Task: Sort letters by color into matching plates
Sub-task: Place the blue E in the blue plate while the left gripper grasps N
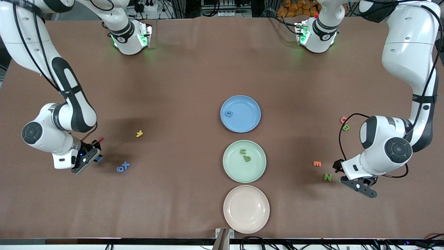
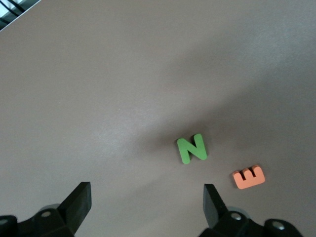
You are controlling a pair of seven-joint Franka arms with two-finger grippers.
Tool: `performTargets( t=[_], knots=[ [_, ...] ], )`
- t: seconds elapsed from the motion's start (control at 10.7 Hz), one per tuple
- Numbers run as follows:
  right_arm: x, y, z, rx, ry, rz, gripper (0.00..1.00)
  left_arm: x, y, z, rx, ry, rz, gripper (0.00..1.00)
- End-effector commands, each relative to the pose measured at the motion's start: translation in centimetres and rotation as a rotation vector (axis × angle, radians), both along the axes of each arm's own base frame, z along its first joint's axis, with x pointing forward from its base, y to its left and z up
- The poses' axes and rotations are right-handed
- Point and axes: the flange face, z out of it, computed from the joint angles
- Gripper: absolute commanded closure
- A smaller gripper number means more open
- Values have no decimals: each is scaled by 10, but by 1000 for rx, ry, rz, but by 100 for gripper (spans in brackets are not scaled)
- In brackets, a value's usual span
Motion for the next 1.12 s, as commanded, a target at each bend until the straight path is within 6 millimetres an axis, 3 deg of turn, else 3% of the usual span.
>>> performTargets(
  t=[0.0, 0.19, 0.28, 0.56, 0.84, 1.03],
  knots=[
    [-2, 92, 44, -4, 28, -265, 85, 1, -6, -15, -40, -12, -20, 0],
    [-7, 152, 53, -2, 30, -360, 85, 2, -10, -31, -87, -20, 3, 6],
    [-12, 186, 55, -2, 37, -400, 85, 2, -10, -41, -116, -8, 23, 17],
    [-40, 292, 55, 1, 43, -507, 85, -1, -24, -61, -137, 13, 43, 25],
    [-79, 391, 59, 39, 67, -556, 85, 0, -31, -57, -149, 5, 160, 33],
    [-104, 447, 58, 62, 84, -574, 85, 0, -30, -56, -158, 4, 231, 39]
  ],
)
